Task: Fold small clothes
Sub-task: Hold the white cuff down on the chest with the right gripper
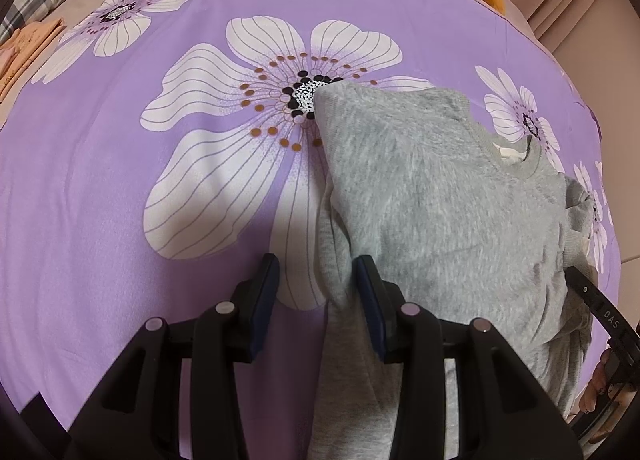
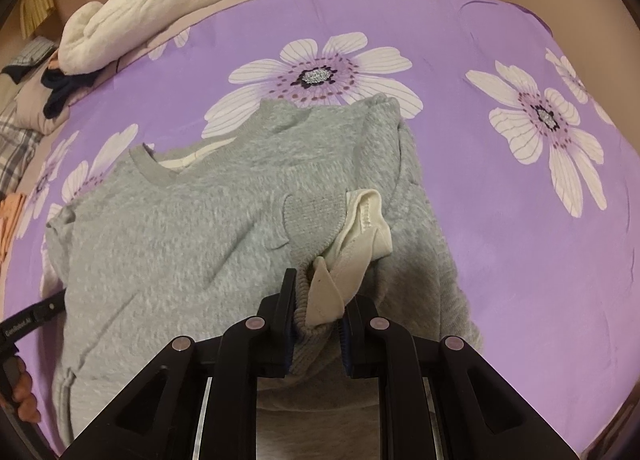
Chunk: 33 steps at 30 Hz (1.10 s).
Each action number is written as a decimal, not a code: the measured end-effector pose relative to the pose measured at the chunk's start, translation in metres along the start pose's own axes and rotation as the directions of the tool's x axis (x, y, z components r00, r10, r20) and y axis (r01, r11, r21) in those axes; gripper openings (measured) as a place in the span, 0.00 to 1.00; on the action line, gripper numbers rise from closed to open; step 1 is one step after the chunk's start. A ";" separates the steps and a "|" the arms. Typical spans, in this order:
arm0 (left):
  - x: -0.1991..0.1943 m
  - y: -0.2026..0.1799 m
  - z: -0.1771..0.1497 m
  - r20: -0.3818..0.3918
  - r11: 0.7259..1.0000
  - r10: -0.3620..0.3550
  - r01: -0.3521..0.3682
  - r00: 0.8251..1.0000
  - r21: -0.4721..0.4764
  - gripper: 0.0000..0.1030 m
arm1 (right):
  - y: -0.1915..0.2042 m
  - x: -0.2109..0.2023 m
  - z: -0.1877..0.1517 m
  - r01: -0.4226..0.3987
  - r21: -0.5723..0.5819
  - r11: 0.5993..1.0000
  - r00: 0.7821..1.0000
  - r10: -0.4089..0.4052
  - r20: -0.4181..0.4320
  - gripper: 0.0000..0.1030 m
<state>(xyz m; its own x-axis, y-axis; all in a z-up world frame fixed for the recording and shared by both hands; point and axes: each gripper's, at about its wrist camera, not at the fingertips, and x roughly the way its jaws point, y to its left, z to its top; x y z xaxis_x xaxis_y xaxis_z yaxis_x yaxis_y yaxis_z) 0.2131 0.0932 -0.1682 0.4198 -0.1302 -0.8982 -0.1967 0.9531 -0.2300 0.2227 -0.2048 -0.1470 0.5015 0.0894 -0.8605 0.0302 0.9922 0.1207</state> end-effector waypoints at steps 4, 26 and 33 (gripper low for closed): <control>0.000 0.000 0.000 0.002 1.000 0.000 0.000 1.000 0.000 0.39 | -0.004 0.002 0.000 -0.010 0.010 1.000 1.000 0.010 -0.004 0.16; -0.001 0.002 0.001 -0.003 1.000 0.002 -0.002 1.000 -0.016 0.40 | -0.018 0.010 -0.004 -0.079 0.075 0.994 0.997 0.080 -0.013 0.17; -0.021 -0.001 -0.003 -0.018 0.999 0.029 -0.030 0.999 -0.016 0.52 | -0.018 0.009 -0.005 -0.072 0.070 0.995 0.997 0.073 -0.009 0.19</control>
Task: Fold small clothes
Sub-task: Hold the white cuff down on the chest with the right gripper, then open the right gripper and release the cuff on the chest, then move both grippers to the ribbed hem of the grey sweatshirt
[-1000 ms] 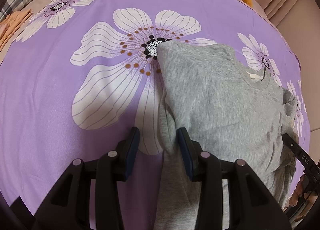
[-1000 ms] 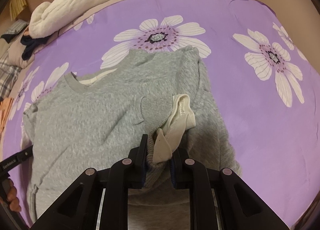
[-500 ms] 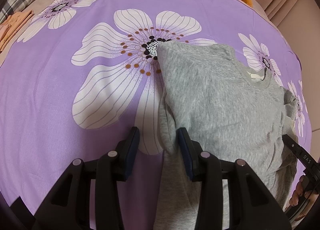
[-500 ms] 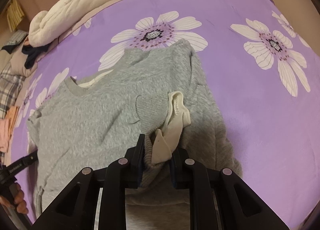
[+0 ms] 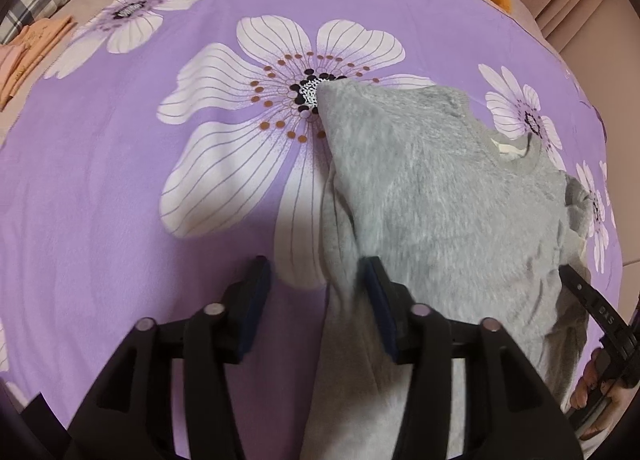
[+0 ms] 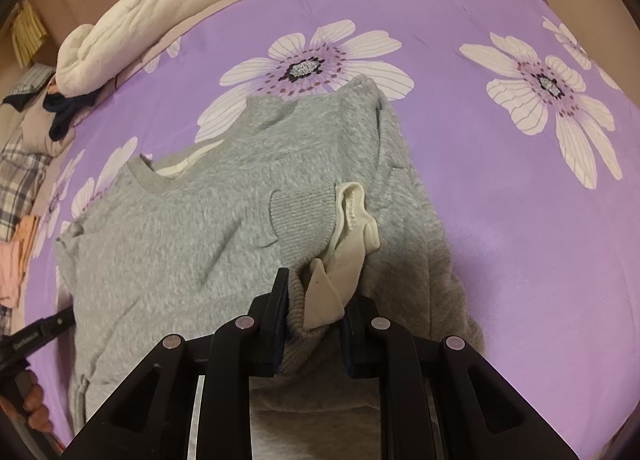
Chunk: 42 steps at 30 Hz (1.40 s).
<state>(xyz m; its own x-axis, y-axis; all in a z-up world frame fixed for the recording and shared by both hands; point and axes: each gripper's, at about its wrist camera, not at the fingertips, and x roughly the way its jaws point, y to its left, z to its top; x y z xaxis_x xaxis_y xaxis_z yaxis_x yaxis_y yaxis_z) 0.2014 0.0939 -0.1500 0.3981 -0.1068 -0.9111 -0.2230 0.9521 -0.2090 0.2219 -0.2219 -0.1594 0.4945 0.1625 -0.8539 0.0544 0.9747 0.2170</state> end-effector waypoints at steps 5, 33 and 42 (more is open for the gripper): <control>-0.042 0.002 -0.012 0.108 1.000 -0.014 0.013 0.994 0.010 0.69 | 0.006 -0.010 -0.001 0.049 -0.048 0.998 0.999 -0.047 0.026 0.26; -0.141 -0.025 -0.073 0.273 0.984 -0.174 0.154 0.946 0.093 0.99 | 0.011 -0.139 -0.013 -0.004 -0.114 0.993 0.945 0.041 0.324 0.94; -0.116 -0.016 -0.097 0.194 0.987 -0.153 0.142 0.969 0.074 0.99 | 0.004 -0.147 -0.031 -0.047 -0.144 0.988 0.942 0.092 0.322 0.97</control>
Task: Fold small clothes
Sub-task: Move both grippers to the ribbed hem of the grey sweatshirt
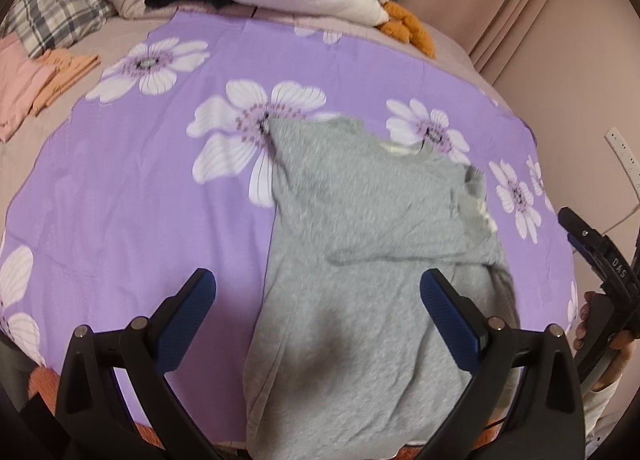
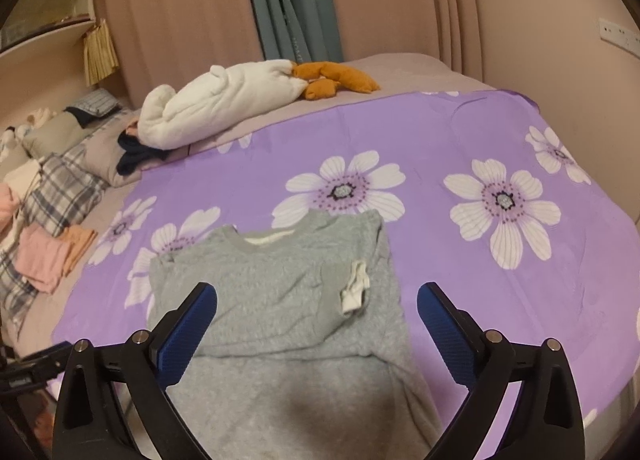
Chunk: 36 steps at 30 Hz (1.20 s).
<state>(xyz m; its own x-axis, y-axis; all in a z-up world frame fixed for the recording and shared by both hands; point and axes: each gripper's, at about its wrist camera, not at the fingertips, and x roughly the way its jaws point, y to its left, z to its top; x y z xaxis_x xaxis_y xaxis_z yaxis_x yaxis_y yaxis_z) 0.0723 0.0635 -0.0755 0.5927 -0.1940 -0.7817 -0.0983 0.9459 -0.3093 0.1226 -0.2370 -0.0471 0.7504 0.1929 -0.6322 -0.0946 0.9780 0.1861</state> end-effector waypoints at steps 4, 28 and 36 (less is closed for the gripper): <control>0.009 0.004 -0.013 -0.046 1.000 0.004 -0.004 0.999 -0.004 0.99 | -0.002 0.001 -0.010 0.032 -0.033 0.999 0.999 -0.033 -0.027 0.97; 0.045 0.016 -0.058 -0.221 1.000 0.004 -0.011 0.975 -0.027 0.99 | -0.020 0.014 -0.075 -0.018 0.049 0.999 0.972 0.029 -0.232 0.97; 0.049 0.020 -0.071 -0.258 0.999 0.011 -0.019 0.966 -0.029 0.98 | -0.043 0.016 -0.099 0.040 0.090 0.995 0.947 -0.009 -0.320 0.97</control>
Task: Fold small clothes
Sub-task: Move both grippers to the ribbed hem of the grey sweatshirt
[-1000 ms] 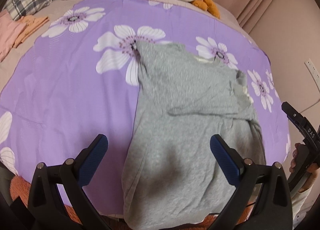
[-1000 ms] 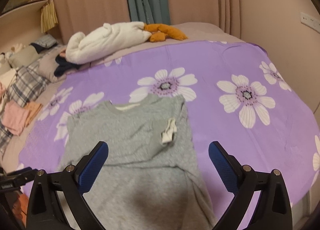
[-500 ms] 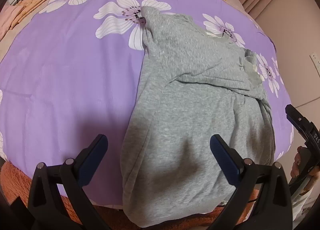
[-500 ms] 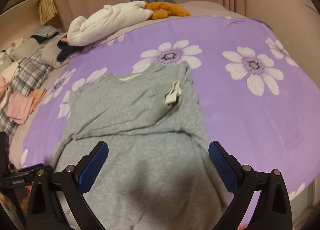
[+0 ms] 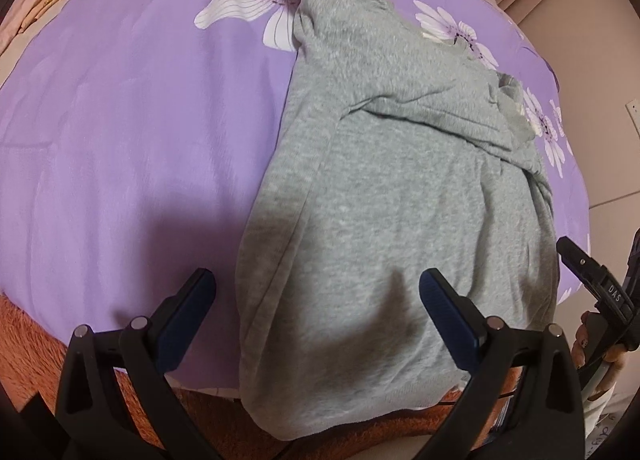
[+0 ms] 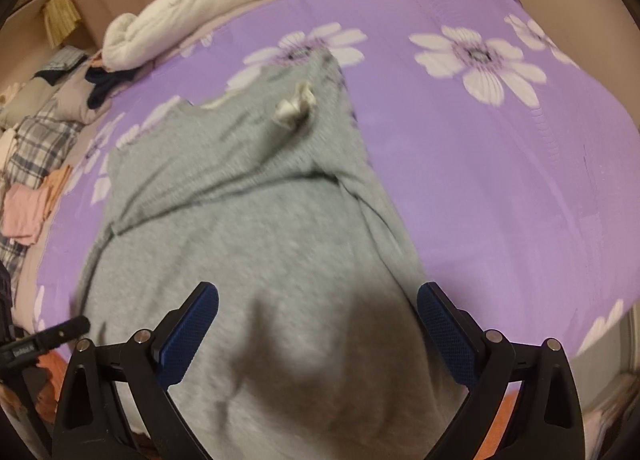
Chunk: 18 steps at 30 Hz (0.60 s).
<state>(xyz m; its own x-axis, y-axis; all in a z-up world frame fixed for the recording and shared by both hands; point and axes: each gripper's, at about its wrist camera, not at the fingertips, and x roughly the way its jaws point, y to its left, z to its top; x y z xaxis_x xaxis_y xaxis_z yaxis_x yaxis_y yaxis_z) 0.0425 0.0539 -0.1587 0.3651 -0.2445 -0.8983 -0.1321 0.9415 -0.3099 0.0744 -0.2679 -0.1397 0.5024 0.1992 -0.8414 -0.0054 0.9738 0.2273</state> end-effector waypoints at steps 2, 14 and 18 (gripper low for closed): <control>-0.001 0.001 -0.002 -0.007 1.000 -0.005 0.005 1.000 0.000 0.98 | -0.004 0.001 -0.005 0.010 0.006 1.000 1.000 -0.010 -0.020 0.97; -0.002 0.000 -0.026 -0.082 0.995 -0.098 0.098 0.992 -0.012 0.88 | -0.014 -0.003 -0.035 0.045 -0.031 0.999 0.994 -0.048 -0.097 0.97; -0.001 -0.001 -0.032 -0.083 0.994 -0.105 0.105 0.991 -0.005 0.68 | -0.017 0.001 -0.045 0.014 -0.015 1.000 0.990 -0.016 -0.138 0.87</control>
<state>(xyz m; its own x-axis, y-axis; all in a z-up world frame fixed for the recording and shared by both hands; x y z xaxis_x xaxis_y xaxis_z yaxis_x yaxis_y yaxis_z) 0.0131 0.0461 -0.1669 0.2989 -0.3607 -0.8835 -0.0971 0.9095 -0.4042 0.0364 -0.2793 -0.1664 0.3779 0.1972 -0.9046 -0.0112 0.9780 0.2085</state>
